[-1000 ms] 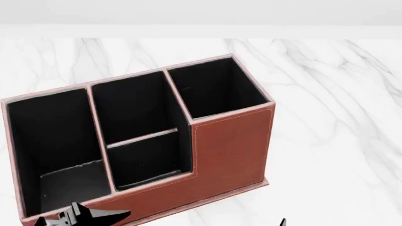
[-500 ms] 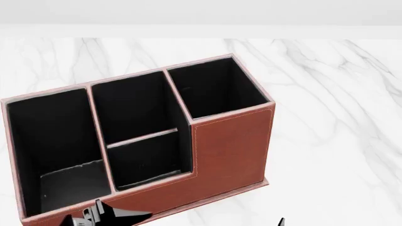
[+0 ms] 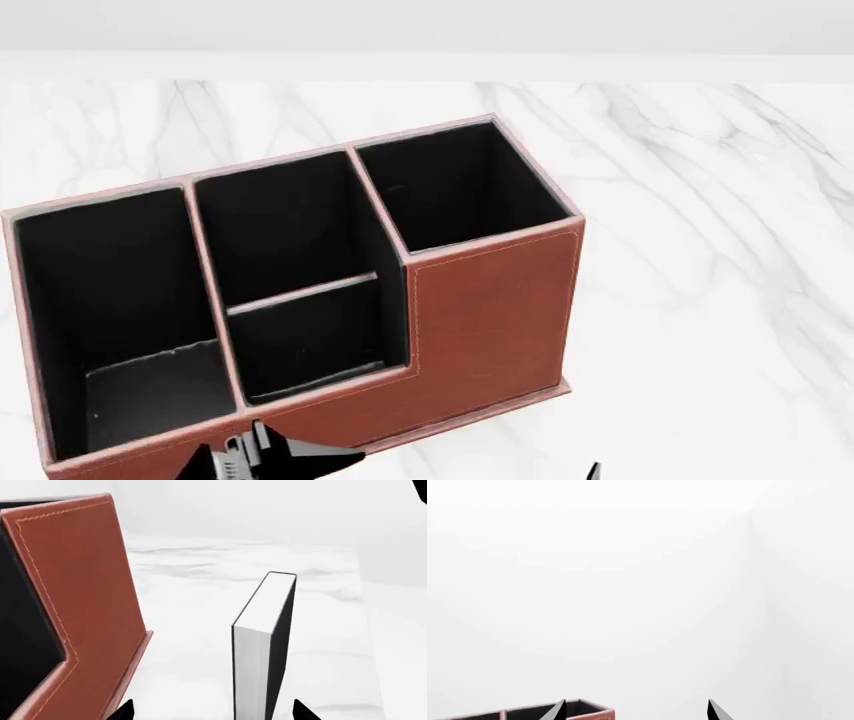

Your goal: Pick up the book and place it in the back compartment of the caddy.

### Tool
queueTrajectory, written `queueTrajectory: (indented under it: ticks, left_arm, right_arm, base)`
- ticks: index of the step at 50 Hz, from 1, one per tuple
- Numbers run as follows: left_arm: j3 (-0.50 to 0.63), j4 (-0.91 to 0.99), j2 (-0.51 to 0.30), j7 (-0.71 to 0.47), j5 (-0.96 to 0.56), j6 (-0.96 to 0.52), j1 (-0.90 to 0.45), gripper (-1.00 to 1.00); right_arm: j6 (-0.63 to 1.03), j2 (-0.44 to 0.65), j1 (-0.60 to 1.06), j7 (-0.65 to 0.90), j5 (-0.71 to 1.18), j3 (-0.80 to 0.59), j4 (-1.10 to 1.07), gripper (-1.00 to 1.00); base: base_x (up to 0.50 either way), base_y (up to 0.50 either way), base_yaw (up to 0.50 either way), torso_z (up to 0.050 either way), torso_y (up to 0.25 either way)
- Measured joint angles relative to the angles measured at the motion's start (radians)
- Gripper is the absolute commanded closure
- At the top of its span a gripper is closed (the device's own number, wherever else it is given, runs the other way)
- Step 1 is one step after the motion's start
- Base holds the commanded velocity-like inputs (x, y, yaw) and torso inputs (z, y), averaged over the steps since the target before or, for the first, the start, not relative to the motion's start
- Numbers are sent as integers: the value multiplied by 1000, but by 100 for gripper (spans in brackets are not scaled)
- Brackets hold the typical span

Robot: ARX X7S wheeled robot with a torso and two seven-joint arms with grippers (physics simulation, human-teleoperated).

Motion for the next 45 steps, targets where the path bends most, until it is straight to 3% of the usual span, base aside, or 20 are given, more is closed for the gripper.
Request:
queueTrajectory:
  ticks: [19,45]
  left_arm:
    - [24,-152,91,40,25,31,-55,-100]
    - [58,-223,153,62,50,39,-90,-100]
  right_arm:
    - [2,4,4,5,-2,-6,5,-100]
    - [2,9,11,8,0,-16,13,-100]
  base:
    - [0,0,0,0,0]
    - [0,0,0,0,0]
